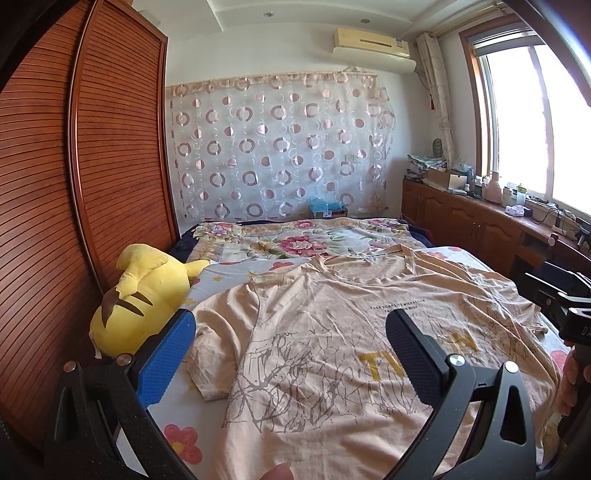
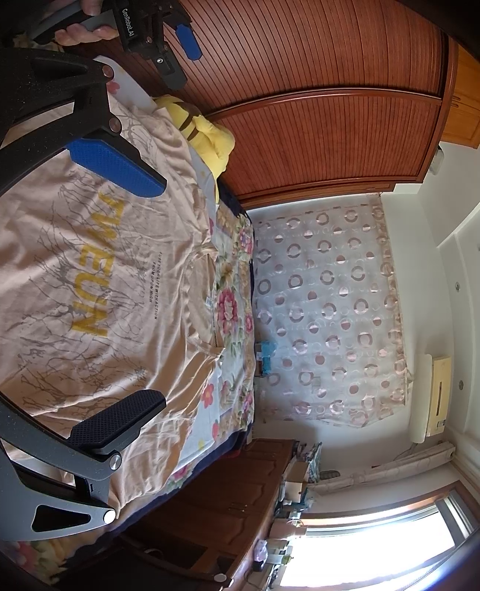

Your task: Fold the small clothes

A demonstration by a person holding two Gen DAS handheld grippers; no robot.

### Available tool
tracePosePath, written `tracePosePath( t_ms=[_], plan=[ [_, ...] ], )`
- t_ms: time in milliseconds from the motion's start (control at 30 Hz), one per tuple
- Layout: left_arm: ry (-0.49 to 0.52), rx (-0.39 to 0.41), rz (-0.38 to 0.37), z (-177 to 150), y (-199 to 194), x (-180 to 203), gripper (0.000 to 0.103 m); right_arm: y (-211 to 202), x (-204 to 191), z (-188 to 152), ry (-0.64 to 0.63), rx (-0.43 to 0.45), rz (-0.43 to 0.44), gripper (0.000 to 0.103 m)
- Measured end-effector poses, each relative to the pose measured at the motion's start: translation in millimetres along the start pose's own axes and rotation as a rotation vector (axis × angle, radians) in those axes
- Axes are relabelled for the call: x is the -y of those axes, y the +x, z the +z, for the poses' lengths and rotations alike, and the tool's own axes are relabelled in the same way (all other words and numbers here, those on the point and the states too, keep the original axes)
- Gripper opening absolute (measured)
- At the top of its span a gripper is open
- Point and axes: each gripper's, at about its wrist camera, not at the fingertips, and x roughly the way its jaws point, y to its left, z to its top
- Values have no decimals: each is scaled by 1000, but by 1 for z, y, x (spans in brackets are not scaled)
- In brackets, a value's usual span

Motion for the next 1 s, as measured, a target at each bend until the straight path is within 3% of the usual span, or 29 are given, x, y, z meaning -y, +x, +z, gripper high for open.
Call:
tracePosePath(
  t_ms=[1000],
  plan=[
    [4, 3, 3, 0, 0, 2, 103, 0, -2, 0, 1, 0, -3, 103]
  ],
)
